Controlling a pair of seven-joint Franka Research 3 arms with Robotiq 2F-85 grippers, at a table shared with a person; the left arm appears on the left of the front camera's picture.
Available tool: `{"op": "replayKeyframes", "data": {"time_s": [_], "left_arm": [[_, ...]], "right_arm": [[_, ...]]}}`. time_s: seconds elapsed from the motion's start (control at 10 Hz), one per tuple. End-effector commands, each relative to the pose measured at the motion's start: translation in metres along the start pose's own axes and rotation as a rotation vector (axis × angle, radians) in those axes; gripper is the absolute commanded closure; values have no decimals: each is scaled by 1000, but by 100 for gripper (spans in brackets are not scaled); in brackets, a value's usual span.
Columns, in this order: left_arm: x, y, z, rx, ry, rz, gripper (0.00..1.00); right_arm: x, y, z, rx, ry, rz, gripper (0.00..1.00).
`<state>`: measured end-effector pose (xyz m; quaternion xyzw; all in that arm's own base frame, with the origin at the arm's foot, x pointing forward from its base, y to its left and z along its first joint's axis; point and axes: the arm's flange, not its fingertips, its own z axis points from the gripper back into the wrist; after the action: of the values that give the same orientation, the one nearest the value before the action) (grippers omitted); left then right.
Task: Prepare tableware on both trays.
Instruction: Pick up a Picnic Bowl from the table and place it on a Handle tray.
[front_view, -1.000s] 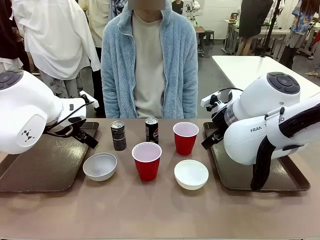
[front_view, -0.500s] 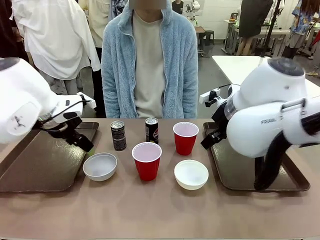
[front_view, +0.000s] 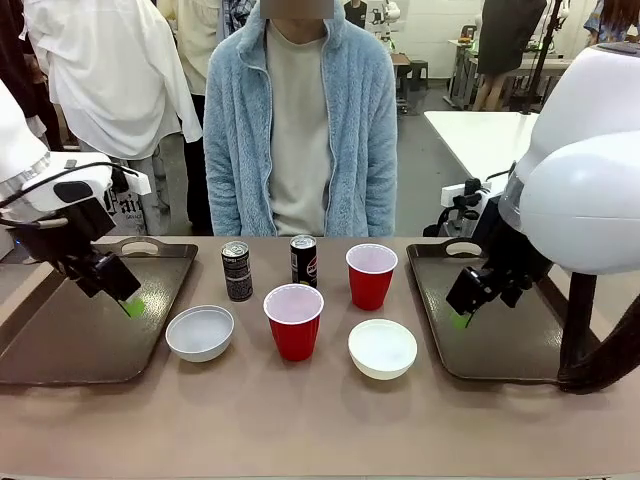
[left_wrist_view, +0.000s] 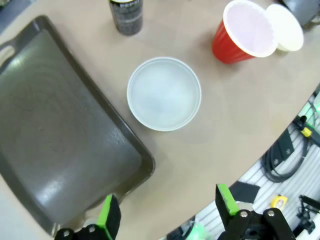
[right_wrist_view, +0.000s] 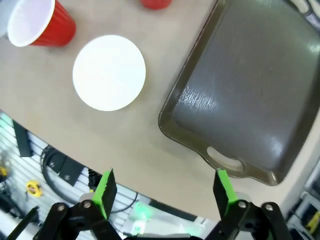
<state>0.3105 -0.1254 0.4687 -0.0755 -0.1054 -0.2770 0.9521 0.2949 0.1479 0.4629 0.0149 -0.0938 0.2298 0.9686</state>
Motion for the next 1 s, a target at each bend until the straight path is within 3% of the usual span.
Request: {"op": "replayKeyframes", "data": {"time_s": [0.0, 0.2, 0.3, 0.4, 0.5, 0.6, 0.9], "left_arm": [[8, 7, -19, 4, 5, -3, 0], [2, 2, -5, 1, 6, 1, 0], [9, 14, 1, -183, -38, -33, 0], [1, 31, 11, -388, -108, -17, 0], [-3, 67, 32, -608, -186, 7, 0], [-24, 93, 34, -742, -257, 65, 0], [-50, 156, 23, -855, -308, 245, 0]], "right_arm": [[15, -1, -9, -20, -57, 27, 0], [3, 1, -1, -4, -17, 6, 0], [13, -21, -6, 227, -64, -28, 0], [2, -45, -2, 375, -111, -64, 0], [-17, -78, 15, 510, -184, -139, 0], [-44, -109, 22, 613, -240, -207, 0], [-102, -179, 14, 788, -372, -418, 0]]}}
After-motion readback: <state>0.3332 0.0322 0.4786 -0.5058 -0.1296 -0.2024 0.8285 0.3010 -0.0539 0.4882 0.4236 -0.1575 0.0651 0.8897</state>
